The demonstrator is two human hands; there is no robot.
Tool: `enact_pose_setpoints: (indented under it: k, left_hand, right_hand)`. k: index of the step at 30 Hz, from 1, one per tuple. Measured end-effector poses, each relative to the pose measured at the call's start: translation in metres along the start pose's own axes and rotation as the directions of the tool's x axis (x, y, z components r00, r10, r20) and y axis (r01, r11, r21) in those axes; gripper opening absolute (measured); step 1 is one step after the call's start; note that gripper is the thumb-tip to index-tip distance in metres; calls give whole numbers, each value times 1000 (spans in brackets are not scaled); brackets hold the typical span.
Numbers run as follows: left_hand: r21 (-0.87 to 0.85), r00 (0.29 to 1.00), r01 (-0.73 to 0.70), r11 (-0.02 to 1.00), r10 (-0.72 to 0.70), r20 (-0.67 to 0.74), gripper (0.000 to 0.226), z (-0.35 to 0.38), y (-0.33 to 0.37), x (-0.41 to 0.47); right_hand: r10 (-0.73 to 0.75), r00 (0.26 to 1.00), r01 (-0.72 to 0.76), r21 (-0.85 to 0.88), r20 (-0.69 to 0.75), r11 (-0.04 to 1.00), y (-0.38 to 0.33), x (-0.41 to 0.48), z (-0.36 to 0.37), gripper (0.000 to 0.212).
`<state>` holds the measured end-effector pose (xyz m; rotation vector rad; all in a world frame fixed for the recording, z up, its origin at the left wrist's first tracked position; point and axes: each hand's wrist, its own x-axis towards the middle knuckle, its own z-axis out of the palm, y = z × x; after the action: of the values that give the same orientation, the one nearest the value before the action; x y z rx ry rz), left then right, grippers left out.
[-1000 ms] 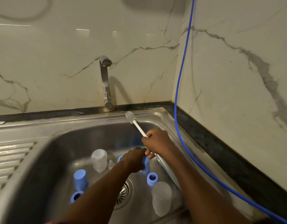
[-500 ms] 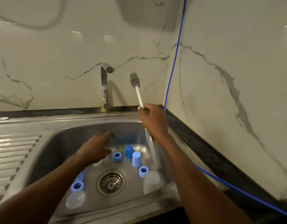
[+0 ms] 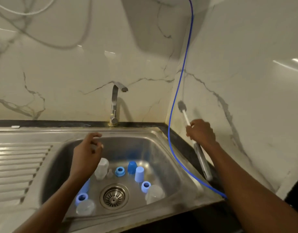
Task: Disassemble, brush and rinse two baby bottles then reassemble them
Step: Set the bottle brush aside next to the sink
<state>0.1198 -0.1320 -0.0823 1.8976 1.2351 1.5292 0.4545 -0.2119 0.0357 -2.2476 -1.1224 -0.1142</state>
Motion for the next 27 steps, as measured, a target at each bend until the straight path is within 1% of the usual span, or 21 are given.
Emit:
enact_pose_setpoints:
  k: [3, 8, 11, 15, 18, 23, 27]
  left_hand:
    - [-2, 999, 29, 1000, -29, -28, 31, 0, -11, 0]
    - [-20, 997, 71, 997, -71, -31, 32, -2, -15, 4]
    - [-14, 997, 74, 997, -74, -35, 33, -1, -15, 5]
    - [-15, 998, 70, 997, -70, -10, 34, 5, -16, 4]
    - [-5, 997, 71, 997, -71, 1, 34, 6, -19, 6]
    - [-13, 989, 136, 991, -137, -56, 30, -1, -24, 11]
    - [-84, 974, 198, 977, -206, -96, 30, -11, -28, 16]
  right_hand:
    - [37, 998, -32, -85, 56, 996, 13, 2, 16, 20]
    - [68, 994, -49, -204, 89, 978, 18, 4, 34, 27]
    - [57, 991, -21, -279, 122, 960, 25, 2, 45, 30]
    - [70, 986, -22, -301, 152, 953, 34, -2, 61, 31]
    - [62, 988, -15, -302, 145, 953, 39, -3, 69, 29]
    - [55, 989, -6, -328, 140, 945, 44, 1, 70, 31]
    - [55, 986, -1, -327, 156, 945, 48, 1, 70, 33]
